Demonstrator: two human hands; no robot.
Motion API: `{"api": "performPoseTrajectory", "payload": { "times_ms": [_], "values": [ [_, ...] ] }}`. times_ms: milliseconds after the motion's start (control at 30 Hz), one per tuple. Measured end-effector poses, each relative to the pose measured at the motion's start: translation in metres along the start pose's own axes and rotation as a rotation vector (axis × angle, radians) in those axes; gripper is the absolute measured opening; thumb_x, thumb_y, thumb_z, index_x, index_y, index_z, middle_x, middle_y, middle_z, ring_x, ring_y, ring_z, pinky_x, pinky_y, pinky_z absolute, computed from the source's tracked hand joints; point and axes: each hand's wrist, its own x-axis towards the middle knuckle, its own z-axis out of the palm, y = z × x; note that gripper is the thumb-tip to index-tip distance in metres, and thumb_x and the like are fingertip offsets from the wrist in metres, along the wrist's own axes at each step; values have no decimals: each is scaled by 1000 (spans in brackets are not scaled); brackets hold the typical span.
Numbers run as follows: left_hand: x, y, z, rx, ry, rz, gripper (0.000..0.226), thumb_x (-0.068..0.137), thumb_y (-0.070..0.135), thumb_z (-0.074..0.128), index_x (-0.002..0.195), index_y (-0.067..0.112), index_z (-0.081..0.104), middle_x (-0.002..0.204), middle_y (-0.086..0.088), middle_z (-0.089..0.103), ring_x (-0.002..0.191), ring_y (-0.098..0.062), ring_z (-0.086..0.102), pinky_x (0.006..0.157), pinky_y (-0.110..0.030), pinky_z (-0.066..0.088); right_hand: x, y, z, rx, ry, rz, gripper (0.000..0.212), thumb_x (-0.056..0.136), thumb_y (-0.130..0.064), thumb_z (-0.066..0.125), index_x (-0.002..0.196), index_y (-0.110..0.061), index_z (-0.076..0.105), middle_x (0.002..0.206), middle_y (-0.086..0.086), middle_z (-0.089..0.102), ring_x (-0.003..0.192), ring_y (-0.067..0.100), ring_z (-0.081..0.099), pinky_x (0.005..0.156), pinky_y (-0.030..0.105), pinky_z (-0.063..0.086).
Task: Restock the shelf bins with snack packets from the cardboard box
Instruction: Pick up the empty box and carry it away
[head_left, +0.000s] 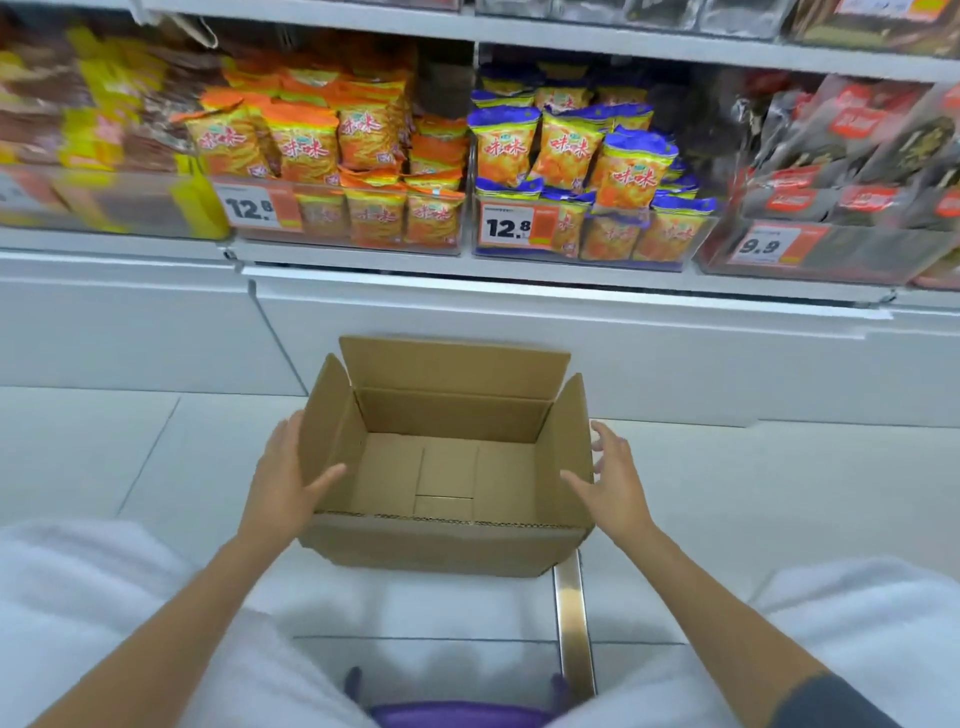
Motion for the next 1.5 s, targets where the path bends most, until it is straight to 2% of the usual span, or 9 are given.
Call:
{"api": "performPoseTrajectory", "payload": {
  "times_ms": [100, 200, 300, 400, 500, 600, 833, 1000, 1500],
  "values": [
    [12, -7, 2, -222, -57, -222, 76, 94, 34, 60, 155, 20, 17, 151, -5, 41, 138, -25, 39, 113, -37, 31, 13, 11, 13, -29, -32, 133, 78, 83, -24, 75, 147, -21, 31, 114, -1, 45, 89, 17, 51, 81, 31, 46],
    [24, -13, 5, -230, -44, -270, 48, 100, 25, 52, 146, 18, 41, 130, 6, 55, 124, -20, 52, 106, -36, 39, 17, 19, 21, -1, -76, 161, 35, 81, -21, 73, 115, -24, 62, 94, 0, 61, 87, 22, 64, 74, 35, 53],
    [31, -18, 10, -266, -52, -298, 26, 101, 20, 49, 124, 20, 61, 111, 2, 67, 108, -27, 62, 98, -42, 47, 20, 25, 23, 29, -87, 165, 23, 85, -15, 70, 106, -23, 67, 87, -1, 63, 81, 15, 61, 73, 33, 53],
    [33, -15, 14, -220, -77, -264, 30, 100, 20, 51, 126, 30, 61, 111, 4, 71, 102, -21, 65, 95, -44, 49, 22, 30, 22, 12, -96, 186, 17, 85, -15, 70, 100, -22, 68, 91, 12, 58, 83, 25, 55, 72, 32, 48],
    [31, 7, 11, -300, -159, -299, 39, 96, 11, 57, 122, 39, 60, 98, 7, 74, 89, -20, 70, 73, -37, 55, 19, 31, 7, 77, -97, 222, 23, 86, -14, 69, 106, -26, 67, 93, 8, 61, 83, 28, 56, 69, 26, 46],
    [24, 43, 3, -379, -202, -344, 48, 89, 1, 65, 118, 40, 61, 99, 7, 75, 91, -19, 70, 82, -34, 55, 5, 27, -29, 186, -82, 304, 37, 87, -14, 68, 116, -36, 63, 93, -6, 69, 86, 25, 61, 77, 29, 52],
    [-10, 178, -28, -314, -311, -283, 61, 84, 2, 70, 105, 58, 58, 89, 16, 75, 90, -11, 70, 89, -29, 54, -58, -6, -149, 178, 65, 400, 56, 89, -8, 63, 136, -36, 51, 86, -20, 64, 70, 10, 57, 76, 31, 48],
    [-38, 303, -40, -241, -443, -201, 68, 79, -1, 75, 134, 34, 55, 96, 23, 72, 91, 0, 69, 95, -33, 53, -109, -24, -258, 259, 223, 519, 55, 90, -12, 61, 135, -42, 51, 93, -12, 69, 77, 25, 59, 79, 32, 51],
    [-130, 651, 79, -59, -800, 150, 62, 83, 4, 72, 140, 19, 52, 122, 1, 68, 111, -11, 64, 104, -41, 48, -233, 48, -548, 286, 706, 876, 33, 89, -12, 63, 117, -31, 67, 60, -27, 54, 57, 3, 45, 57, 10, 39]
  ]
}}
